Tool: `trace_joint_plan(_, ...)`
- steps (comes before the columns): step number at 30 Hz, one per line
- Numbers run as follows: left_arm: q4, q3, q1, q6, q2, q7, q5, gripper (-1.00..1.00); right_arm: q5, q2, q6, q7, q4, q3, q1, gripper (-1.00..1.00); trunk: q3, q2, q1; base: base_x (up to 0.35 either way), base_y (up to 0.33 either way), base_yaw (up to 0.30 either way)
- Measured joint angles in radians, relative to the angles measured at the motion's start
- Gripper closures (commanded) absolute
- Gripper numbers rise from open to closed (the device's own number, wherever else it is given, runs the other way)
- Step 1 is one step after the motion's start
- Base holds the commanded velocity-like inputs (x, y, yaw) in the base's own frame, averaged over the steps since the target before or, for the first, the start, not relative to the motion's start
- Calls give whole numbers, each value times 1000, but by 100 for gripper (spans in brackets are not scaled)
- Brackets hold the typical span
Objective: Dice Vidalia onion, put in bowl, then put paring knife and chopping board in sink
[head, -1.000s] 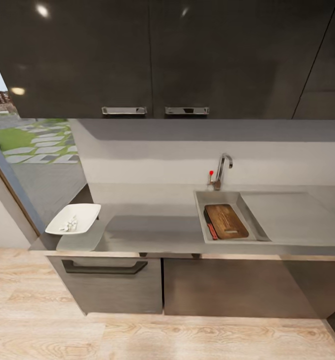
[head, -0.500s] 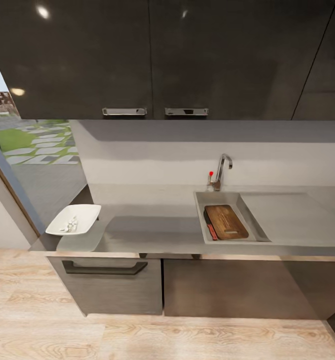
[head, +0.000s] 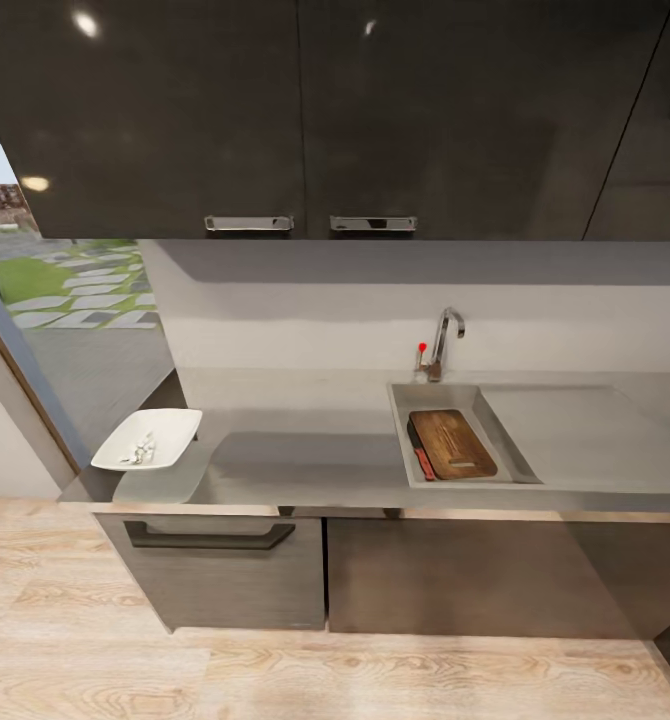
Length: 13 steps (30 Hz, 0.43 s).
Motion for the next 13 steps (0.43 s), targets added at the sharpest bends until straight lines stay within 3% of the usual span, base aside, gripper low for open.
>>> trace_joint_plan(5,58,-1,0,0,-1,-1,0,-100,-1,18,-1,1,-10,0,0,-100,0,0,0,0,0,0)
trace_joint_plan(13,84,-3,0,0,2,0,1,-100,-1,20,-2,1,-10,0,0,-100,0,0,0,0,0,0)
